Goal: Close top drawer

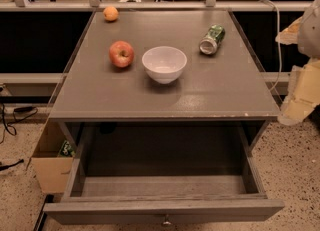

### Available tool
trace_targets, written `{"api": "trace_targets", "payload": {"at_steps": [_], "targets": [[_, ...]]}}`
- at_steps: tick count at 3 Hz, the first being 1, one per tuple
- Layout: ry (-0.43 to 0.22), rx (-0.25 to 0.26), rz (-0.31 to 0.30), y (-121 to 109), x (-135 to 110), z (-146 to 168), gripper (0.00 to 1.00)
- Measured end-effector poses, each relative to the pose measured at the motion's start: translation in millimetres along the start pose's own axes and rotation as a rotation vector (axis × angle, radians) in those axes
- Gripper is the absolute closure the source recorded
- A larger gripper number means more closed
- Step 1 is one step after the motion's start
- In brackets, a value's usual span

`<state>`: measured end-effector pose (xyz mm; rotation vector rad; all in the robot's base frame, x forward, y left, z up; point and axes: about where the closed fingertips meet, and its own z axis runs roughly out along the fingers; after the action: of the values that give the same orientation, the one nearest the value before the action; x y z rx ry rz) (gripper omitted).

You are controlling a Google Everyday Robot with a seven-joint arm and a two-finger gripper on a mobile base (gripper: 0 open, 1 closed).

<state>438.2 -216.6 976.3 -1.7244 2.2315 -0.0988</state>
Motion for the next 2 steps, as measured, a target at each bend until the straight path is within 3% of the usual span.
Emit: {"api": "trace_targets", "payload": {"at_steps": [1, 2], "targets": [[0.000, 0.000, 0.000, 0.0, 0.0, 0.0, 0.00], [0.000, 0.000, 0.000, 0.0, 0.0, 0.0, 0.16]]}}
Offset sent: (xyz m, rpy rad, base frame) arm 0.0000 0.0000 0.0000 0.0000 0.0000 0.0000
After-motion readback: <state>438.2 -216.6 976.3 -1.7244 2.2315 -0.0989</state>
